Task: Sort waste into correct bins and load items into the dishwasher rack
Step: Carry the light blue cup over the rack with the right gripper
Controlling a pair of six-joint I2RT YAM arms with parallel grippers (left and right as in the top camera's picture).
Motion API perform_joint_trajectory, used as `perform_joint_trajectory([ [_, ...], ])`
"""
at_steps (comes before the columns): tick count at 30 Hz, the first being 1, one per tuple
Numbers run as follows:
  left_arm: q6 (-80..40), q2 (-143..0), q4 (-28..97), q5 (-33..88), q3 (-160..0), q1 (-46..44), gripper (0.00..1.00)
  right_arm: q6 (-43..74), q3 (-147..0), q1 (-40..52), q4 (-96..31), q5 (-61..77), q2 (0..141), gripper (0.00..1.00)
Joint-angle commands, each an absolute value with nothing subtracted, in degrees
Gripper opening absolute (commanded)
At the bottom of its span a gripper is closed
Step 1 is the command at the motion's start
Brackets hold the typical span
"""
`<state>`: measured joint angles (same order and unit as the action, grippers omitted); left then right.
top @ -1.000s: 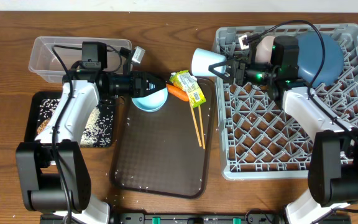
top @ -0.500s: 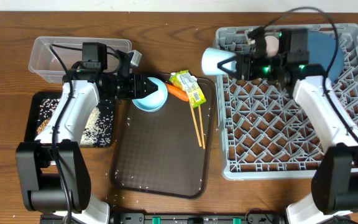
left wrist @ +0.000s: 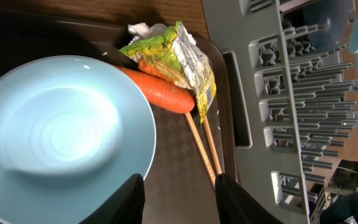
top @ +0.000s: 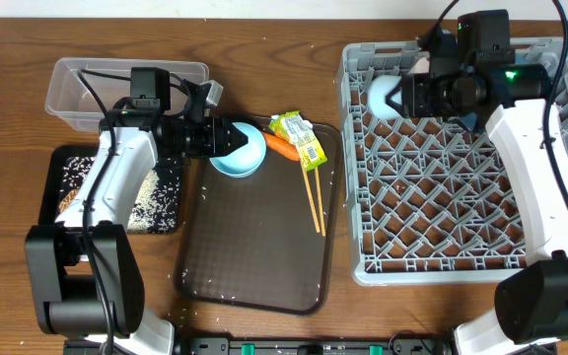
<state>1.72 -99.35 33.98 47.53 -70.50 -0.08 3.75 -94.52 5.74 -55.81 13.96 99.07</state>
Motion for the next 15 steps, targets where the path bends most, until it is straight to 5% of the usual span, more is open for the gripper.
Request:
perform_joint_trajectory([
  [1, 2.2, -99.9, 34.0, 46.8, -70.3, -0.1, 0.39, 4.2, -96.0, 5.9, -57.6, 2.5, 97.7, 0.23],
  [15, 2.3, -99.9, 34.6, 46.8, -70.0, -0.1, 0.39, 4.6, -95.9, 1.3, -61.5, -6.2, 98.4, 0.24],
])
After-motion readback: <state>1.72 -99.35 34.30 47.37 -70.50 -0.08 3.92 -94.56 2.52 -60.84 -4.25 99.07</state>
